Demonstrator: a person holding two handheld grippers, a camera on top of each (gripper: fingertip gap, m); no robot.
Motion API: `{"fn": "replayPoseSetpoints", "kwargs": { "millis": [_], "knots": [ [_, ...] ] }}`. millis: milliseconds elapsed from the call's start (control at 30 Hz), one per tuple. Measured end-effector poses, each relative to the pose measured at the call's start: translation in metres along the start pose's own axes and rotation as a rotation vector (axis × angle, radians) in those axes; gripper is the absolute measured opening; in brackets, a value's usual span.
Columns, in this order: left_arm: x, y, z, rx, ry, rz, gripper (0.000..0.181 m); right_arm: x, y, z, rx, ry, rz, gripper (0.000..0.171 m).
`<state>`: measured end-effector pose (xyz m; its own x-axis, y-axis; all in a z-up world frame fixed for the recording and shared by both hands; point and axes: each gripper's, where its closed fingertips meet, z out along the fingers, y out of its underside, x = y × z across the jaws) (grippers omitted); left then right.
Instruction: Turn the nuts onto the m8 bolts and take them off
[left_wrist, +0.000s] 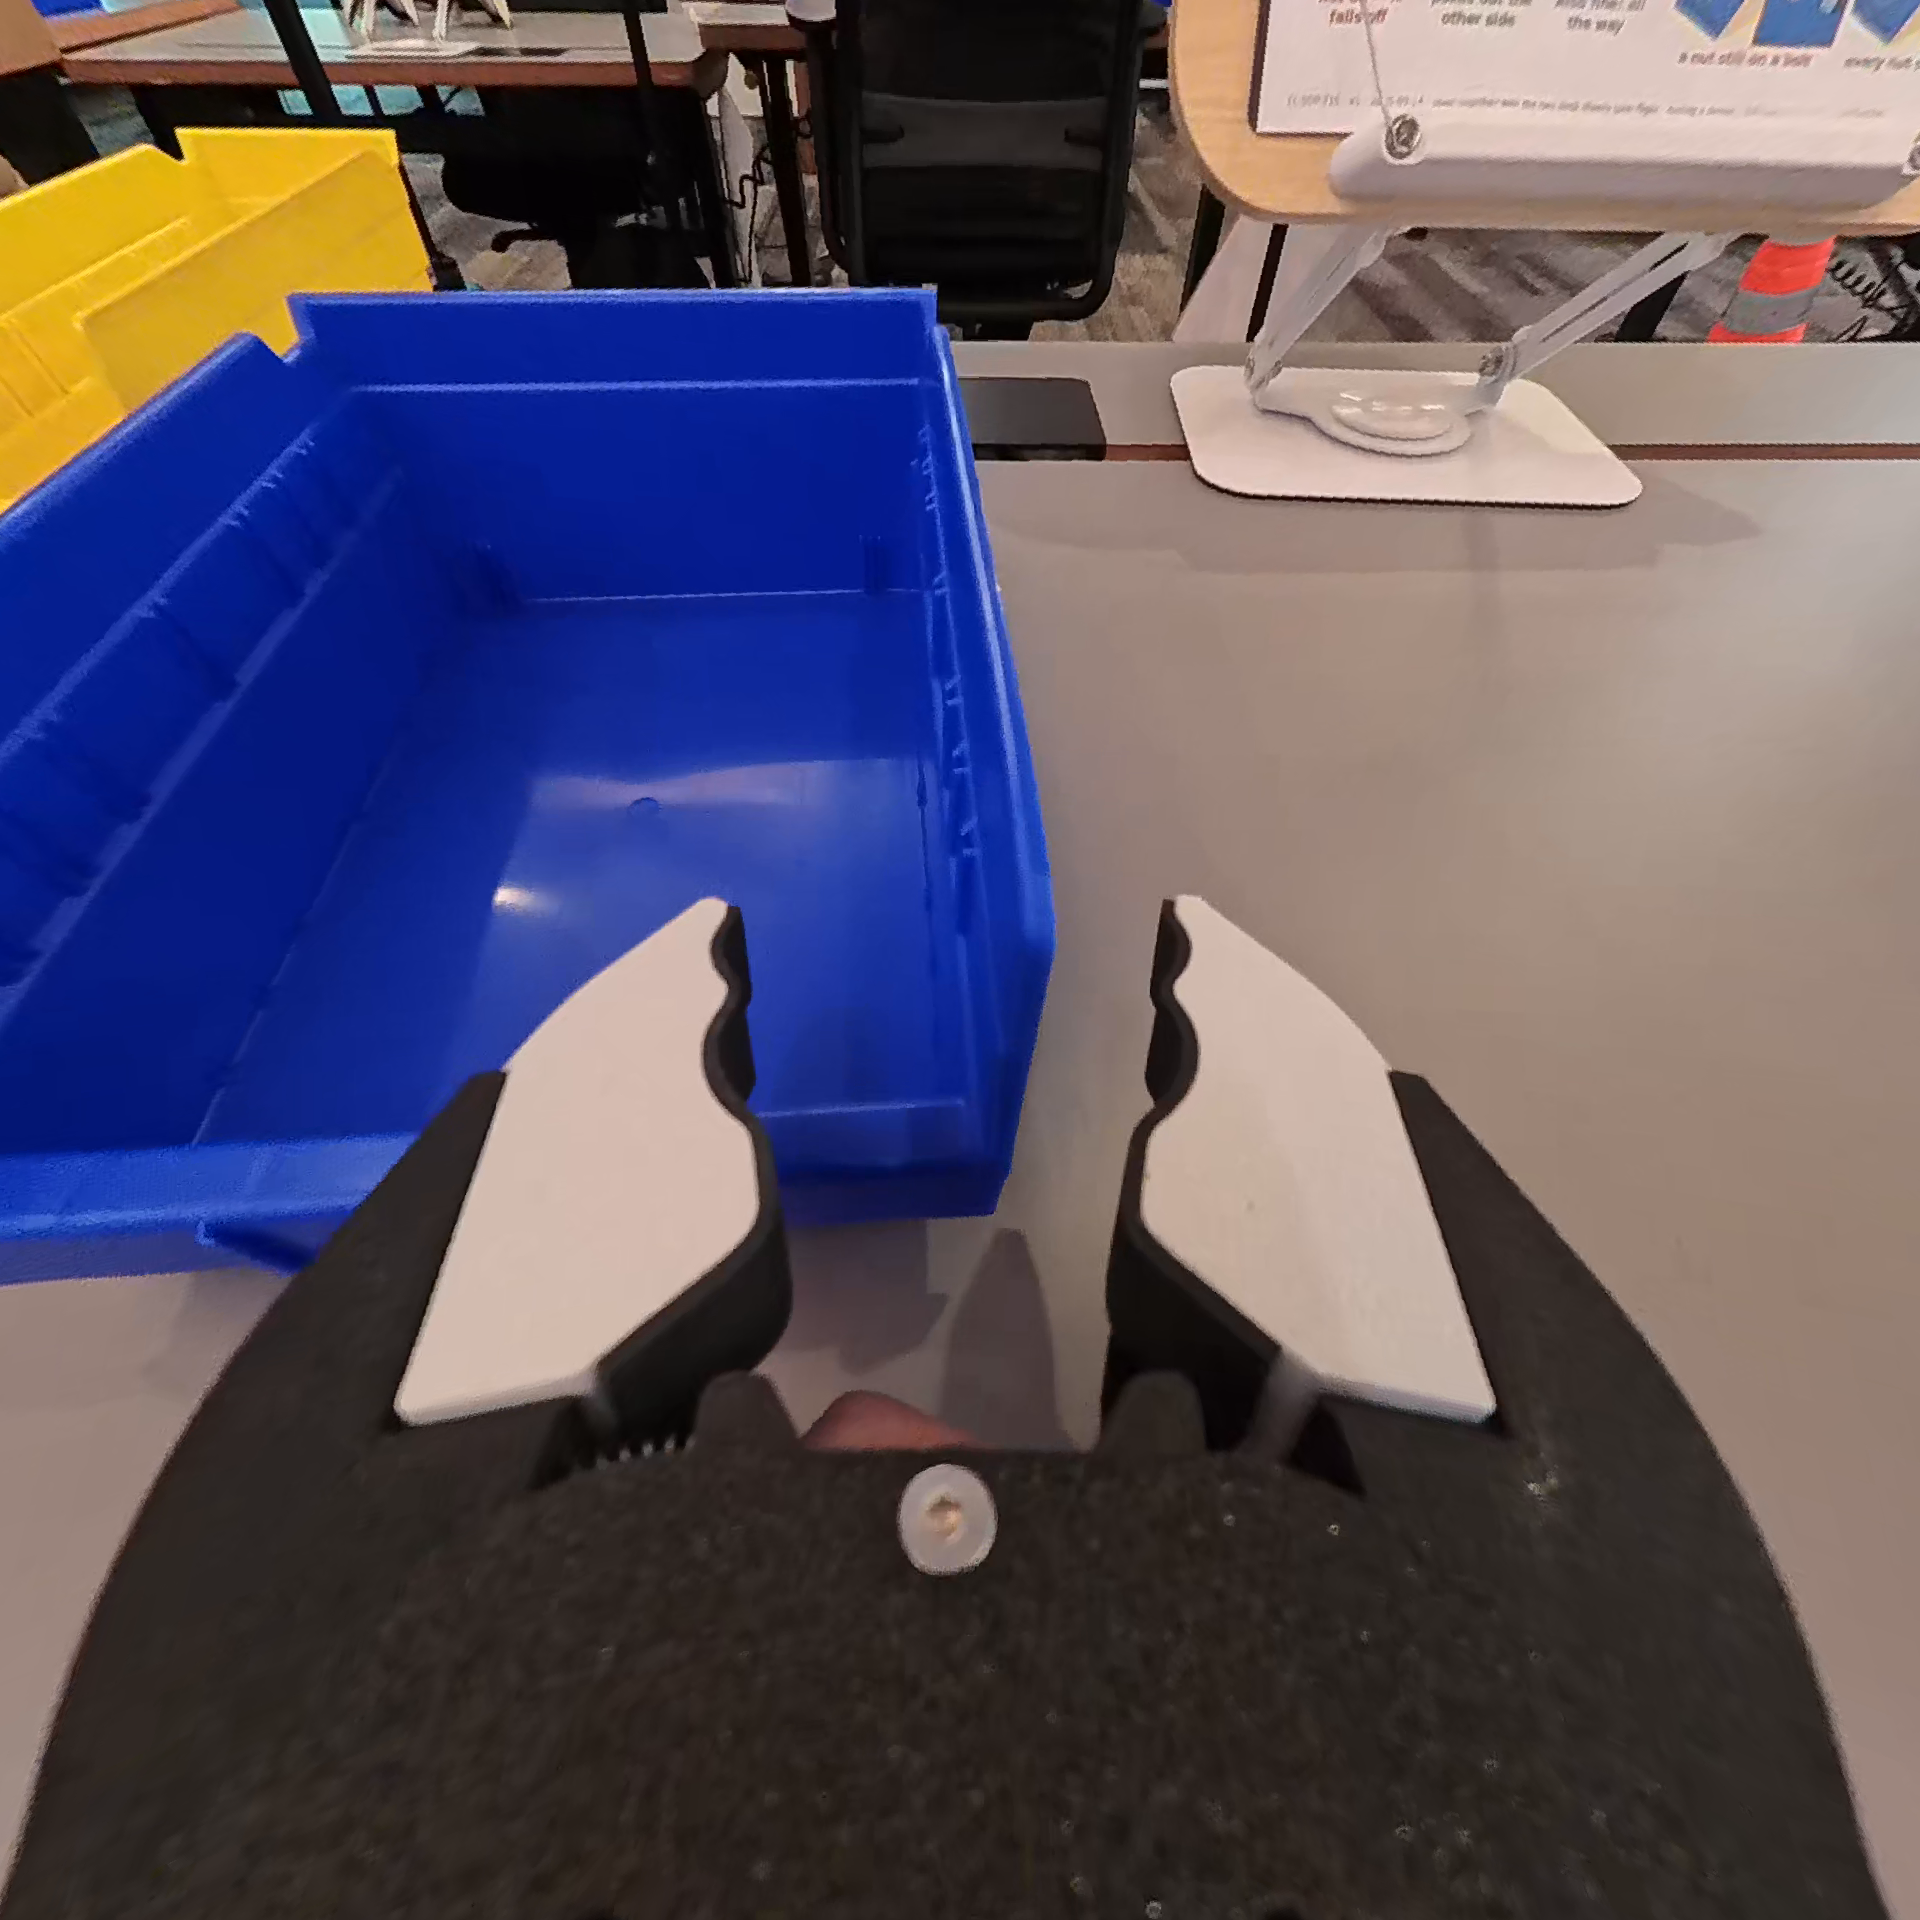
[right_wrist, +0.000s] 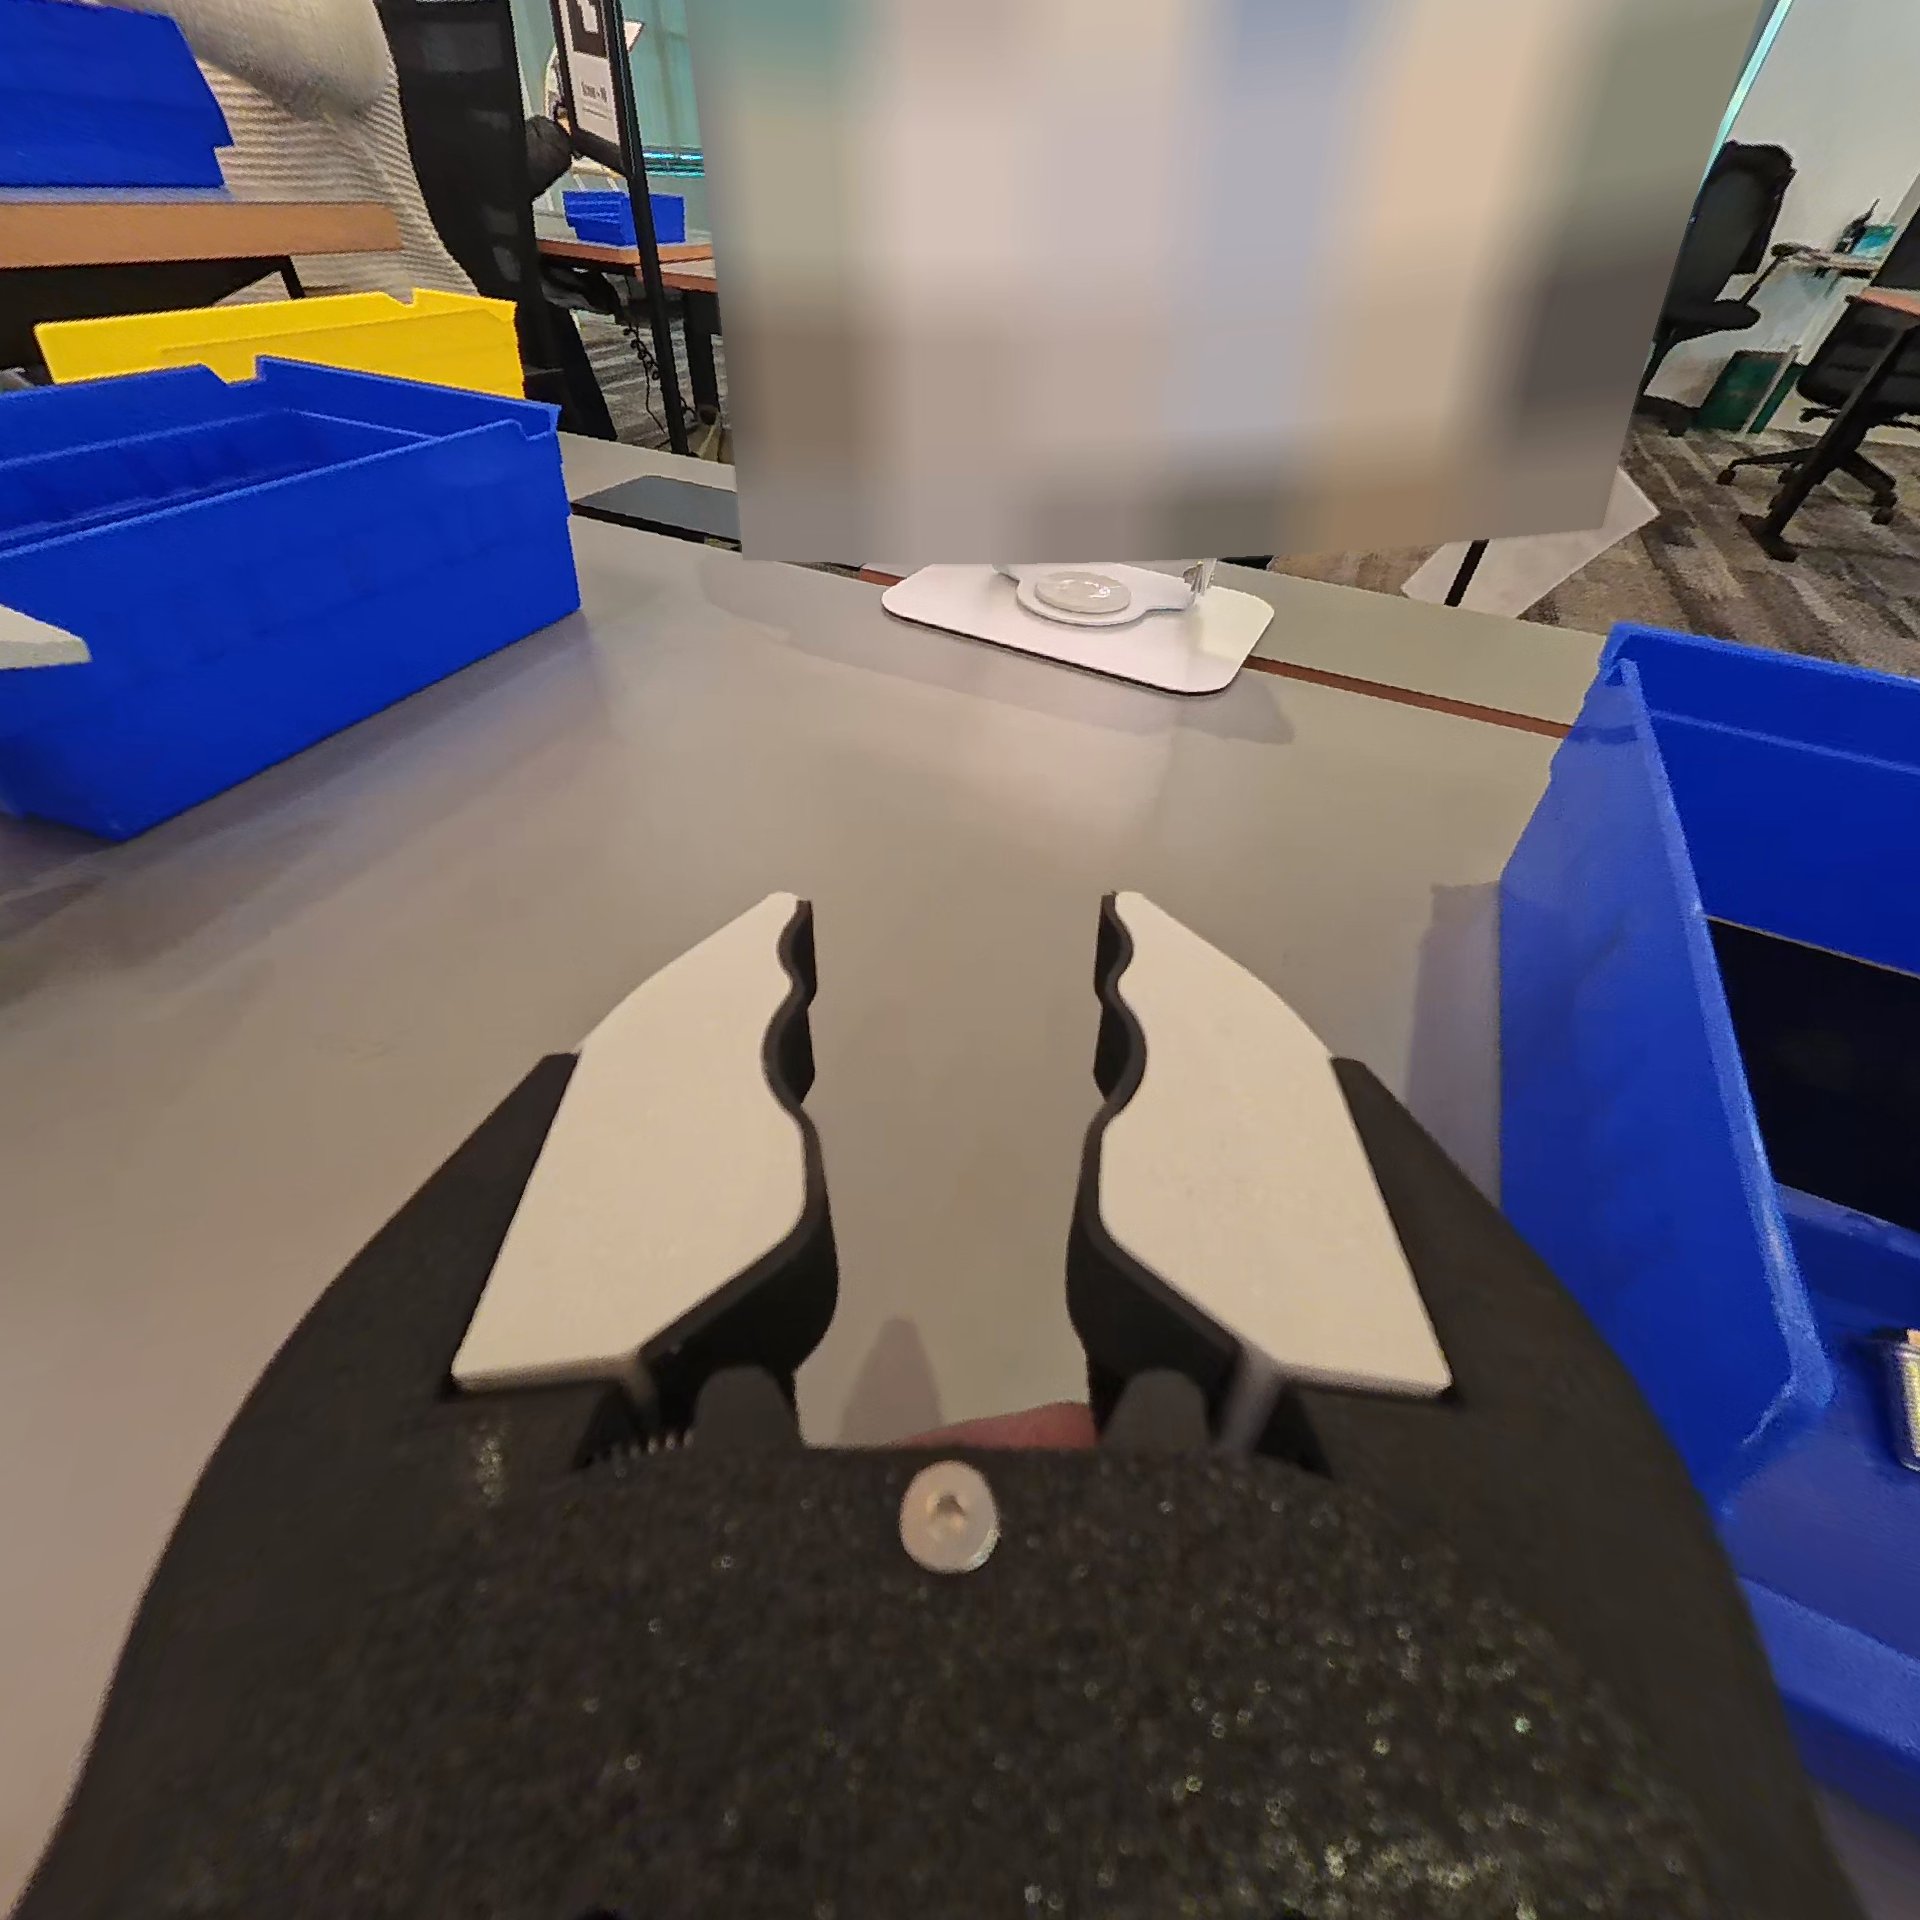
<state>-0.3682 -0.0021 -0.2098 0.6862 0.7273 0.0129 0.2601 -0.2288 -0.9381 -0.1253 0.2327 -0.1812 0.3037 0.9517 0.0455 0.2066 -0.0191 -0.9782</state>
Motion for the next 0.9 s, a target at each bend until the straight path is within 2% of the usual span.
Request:
{"fn": "replayPoseSetpoints", "kwargs": {
  "millis": [900],
  "knots": [
    [-0.0011,0.0032,0.0073,-0.027,-0.003,0.0,0.064,0.0032,0.0031,0.0007,-0.013,0.004,-0.001,0.05]
  ]
}}
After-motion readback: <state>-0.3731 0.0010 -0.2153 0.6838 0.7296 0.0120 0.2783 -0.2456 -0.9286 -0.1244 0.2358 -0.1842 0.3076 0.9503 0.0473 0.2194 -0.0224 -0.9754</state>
